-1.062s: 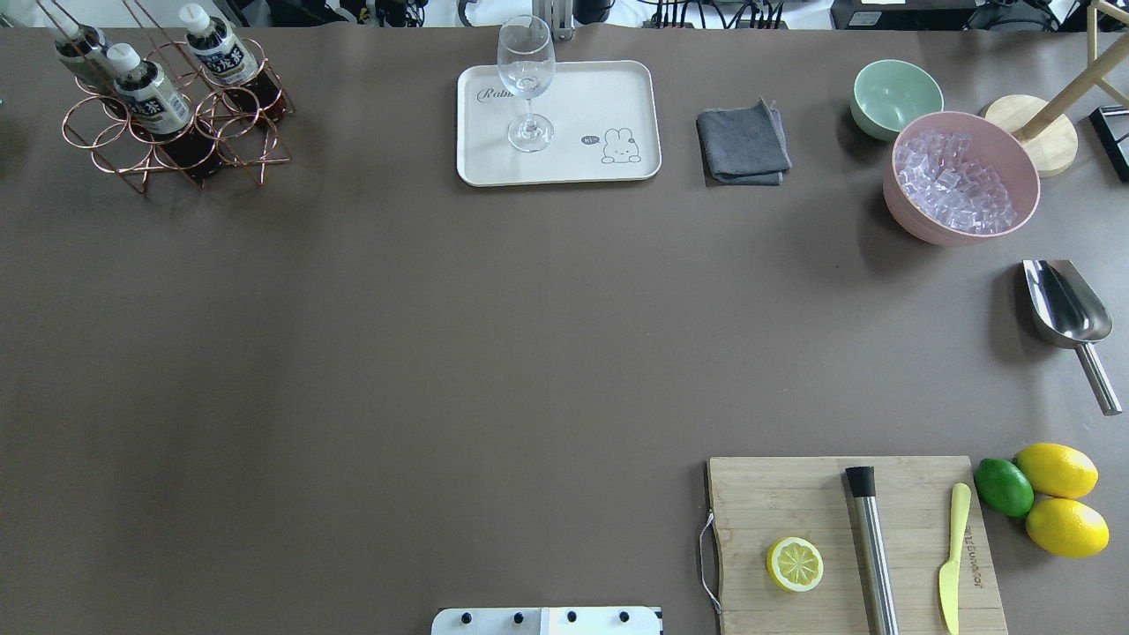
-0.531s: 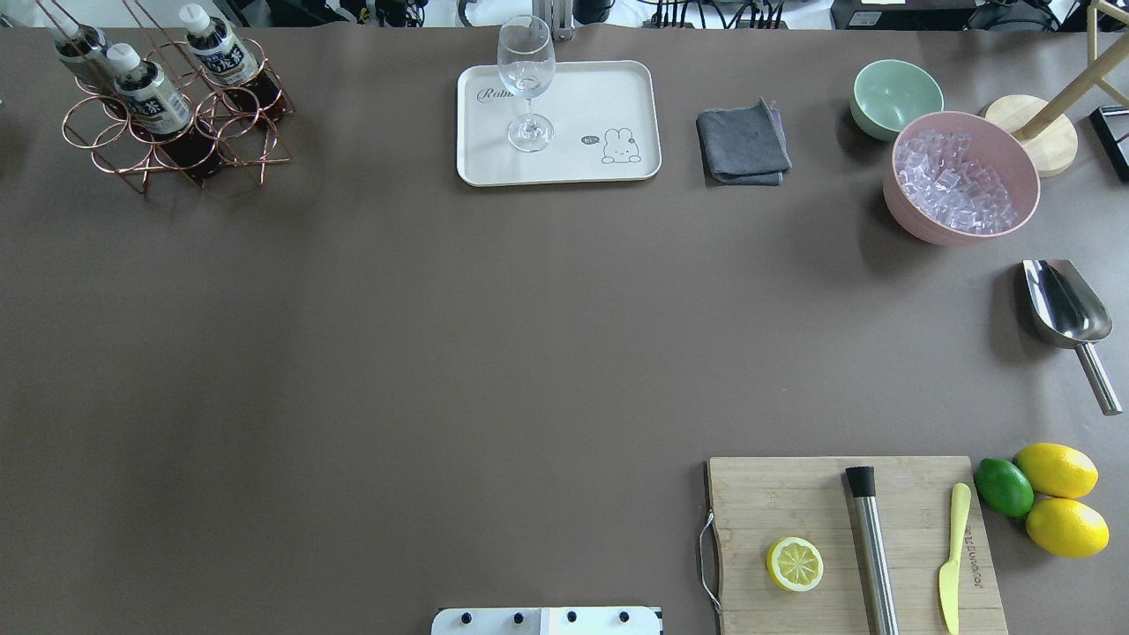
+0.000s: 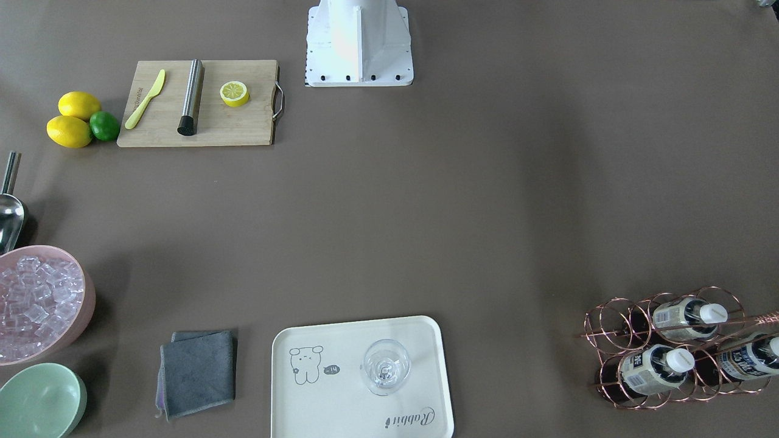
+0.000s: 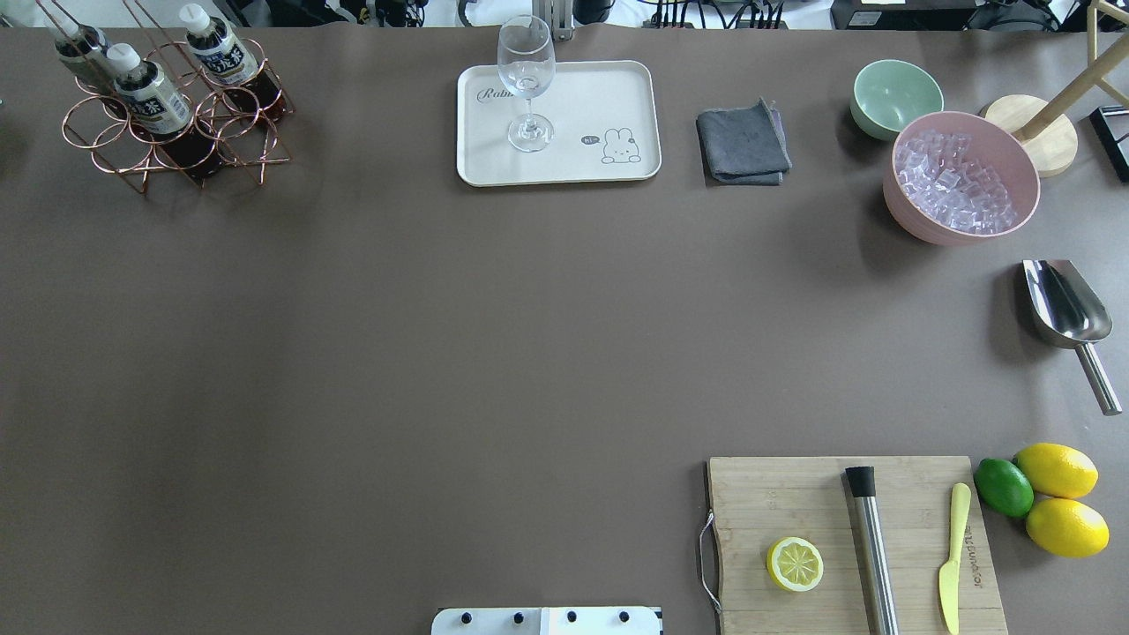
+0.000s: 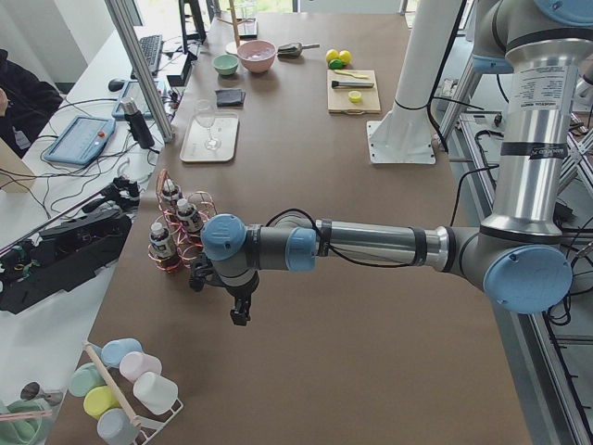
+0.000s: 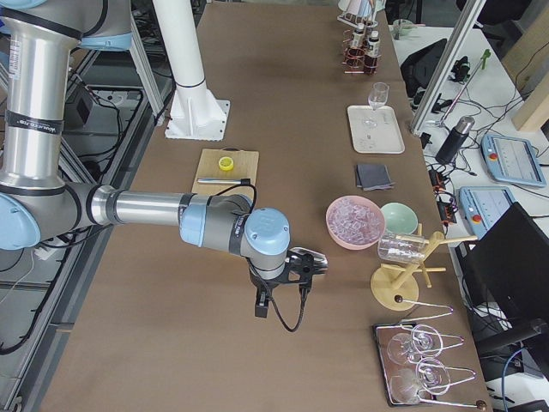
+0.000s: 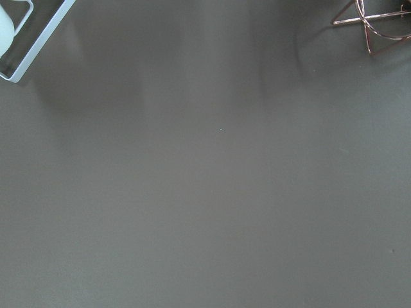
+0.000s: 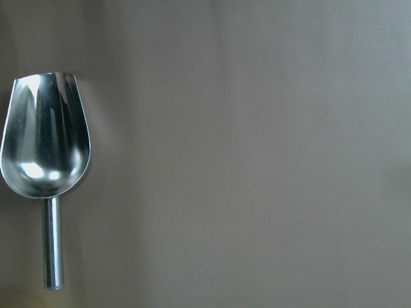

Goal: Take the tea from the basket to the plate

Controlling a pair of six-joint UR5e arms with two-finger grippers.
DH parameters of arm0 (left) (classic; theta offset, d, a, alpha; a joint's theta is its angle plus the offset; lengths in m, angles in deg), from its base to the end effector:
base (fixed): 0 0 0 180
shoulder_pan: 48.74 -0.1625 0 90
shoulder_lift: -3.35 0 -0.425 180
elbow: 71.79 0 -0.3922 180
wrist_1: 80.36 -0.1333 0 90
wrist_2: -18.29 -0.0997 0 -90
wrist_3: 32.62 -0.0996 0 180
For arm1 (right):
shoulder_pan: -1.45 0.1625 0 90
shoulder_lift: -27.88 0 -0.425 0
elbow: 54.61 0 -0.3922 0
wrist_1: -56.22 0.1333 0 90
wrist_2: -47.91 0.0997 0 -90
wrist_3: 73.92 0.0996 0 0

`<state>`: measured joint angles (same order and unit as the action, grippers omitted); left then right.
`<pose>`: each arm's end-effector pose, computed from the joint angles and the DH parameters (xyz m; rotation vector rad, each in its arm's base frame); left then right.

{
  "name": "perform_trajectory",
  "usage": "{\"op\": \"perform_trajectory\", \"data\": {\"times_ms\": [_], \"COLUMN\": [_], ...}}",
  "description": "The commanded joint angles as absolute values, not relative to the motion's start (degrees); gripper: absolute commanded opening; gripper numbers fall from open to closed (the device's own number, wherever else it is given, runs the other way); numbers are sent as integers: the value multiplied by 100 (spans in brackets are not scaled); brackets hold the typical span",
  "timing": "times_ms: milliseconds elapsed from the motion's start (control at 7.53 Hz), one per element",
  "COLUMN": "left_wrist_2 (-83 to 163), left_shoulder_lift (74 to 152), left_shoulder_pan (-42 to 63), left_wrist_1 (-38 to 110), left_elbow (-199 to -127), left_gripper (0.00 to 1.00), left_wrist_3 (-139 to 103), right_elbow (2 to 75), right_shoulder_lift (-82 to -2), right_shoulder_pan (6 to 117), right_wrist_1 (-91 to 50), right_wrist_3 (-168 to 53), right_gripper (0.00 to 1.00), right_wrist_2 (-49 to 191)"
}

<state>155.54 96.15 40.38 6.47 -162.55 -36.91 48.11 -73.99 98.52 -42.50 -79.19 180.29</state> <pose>-0.0523 -0.5132 0.6296 0.0310 0.8244 0.0879 0.1141 -0.3823 0.6591 -0.0509 -0.7484 0.0807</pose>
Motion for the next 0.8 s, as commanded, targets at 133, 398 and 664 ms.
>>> {"op": "perform_trajectory", "data": {"times_ms": [133, 398, 664], "left_wrist_2": [15610, 15593, 15593], "left_shoulder_lift": [9712, 9975, 10596], "left_shoulder_pan": [4038, 4047, 4047], "left_wrist_1": [683, 587, -51], "left_elbow": [-16223, -16232, -16301], "left_gripper": [98, 98, 98], "left_wrist_3": [-3885, -5489, -5748], "right_elbow": [4744, 4744, 4752], "right_shoulder_lift": [-7399, -7399, -7399], "right_shoulder_pan": [9857, 9857, 9866], "right_wrist_1": [-4239, -4248, -4248], "right_wrist_3": [-7919, -7919, -7919], "right_gripper": [100, 100, 100], "right_wrist_2": [18072, 18072, 18080]}}
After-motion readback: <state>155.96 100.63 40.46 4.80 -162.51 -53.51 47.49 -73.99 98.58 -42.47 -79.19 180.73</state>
